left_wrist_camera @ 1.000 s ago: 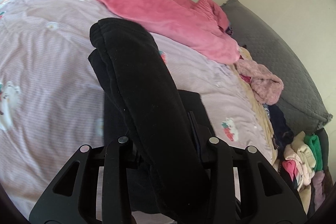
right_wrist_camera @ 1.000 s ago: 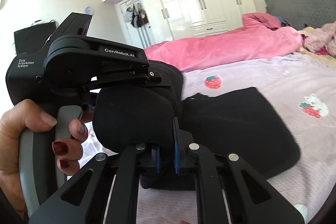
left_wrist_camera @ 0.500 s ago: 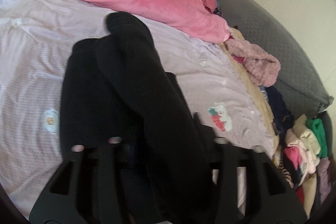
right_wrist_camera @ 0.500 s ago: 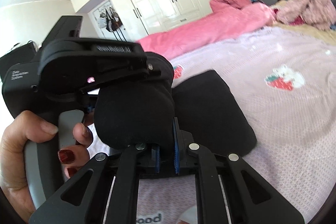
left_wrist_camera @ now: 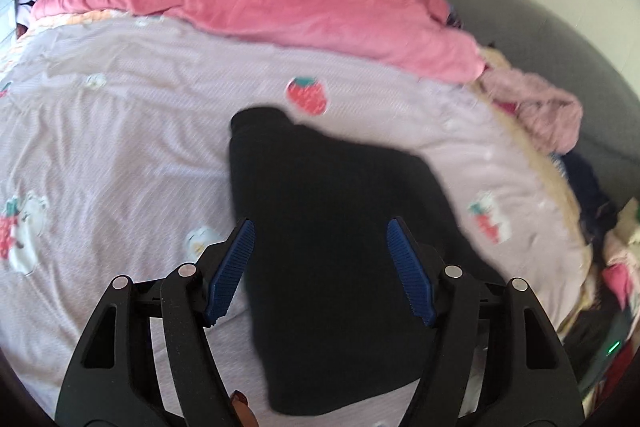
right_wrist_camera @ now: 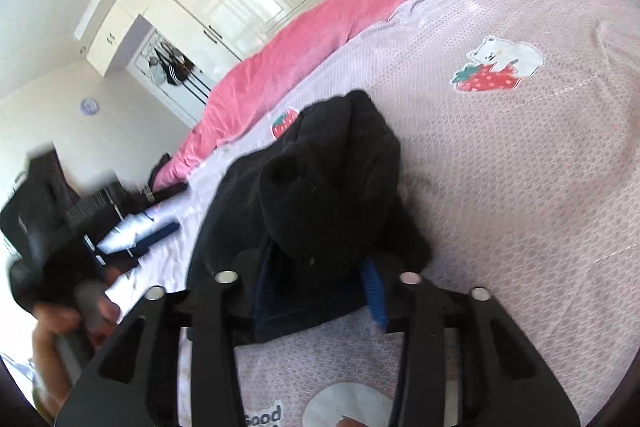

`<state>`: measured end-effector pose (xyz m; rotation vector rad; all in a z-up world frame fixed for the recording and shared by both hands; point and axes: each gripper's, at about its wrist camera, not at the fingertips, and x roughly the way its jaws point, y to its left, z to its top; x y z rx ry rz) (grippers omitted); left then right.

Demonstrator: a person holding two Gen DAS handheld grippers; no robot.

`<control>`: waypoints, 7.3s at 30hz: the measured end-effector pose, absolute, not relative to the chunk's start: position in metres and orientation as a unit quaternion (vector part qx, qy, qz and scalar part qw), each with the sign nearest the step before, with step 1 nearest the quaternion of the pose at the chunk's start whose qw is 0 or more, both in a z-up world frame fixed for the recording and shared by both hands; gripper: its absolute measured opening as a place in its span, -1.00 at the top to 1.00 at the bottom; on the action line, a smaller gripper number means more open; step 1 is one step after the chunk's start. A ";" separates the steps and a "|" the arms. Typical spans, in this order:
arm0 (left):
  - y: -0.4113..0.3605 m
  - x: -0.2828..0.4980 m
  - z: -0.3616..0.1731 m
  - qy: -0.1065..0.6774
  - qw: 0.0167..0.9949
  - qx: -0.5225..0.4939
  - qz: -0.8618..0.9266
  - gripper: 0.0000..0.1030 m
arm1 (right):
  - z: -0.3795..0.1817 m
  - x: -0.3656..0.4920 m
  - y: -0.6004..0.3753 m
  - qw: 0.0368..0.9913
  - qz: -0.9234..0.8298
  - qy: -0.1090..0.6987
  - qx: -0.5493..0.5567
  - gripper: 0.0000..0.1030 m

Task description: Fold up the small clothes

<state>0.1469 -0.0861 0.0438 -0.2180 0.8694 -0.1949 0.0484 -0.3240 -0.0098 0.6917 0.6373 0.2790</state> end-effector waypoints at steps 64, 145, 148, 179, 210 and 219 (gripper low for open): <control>-0.065 0.118 0.009 0.454 0.880 -0.059 -0.124 -0.59 | 0.028 0.156 -0.299 0.849 0.222 0.442 0.186 -0.17; -0.053 0.069 0.038 0.398 0.911 -0.043 -0.096 -0.82 | 0.065 0.044 -0.316 0.947 0.105 0.278 0.122 -0.91; -0.048 0.060 0.044 0.387 0.916 -0.048 -0.089 -0.82 | 0.070 0.031 -0.317 0.953 0.102 0.257 0.126 -0.91; -0.046 -0.022 0.008 0.411 0.907 -0.063 -0.065 -0.82 | 0.024 -0.039 -0.290 0.936 0.112 0.330 0.057 -0.91; -0.046 -0.024 0.011 0.410 0.909 -0.058 -0.053 -0.82 | 0.024 -0.038 -0.292 0.935 0.102 0.336 0.051 -0.91; -0.044 -0.024 0.013 0.409 0.909 -0.061 -0.054 -0.82 | 0.025 -0.041 -0.291 0.936 0.099 0.335 0.046 -0.91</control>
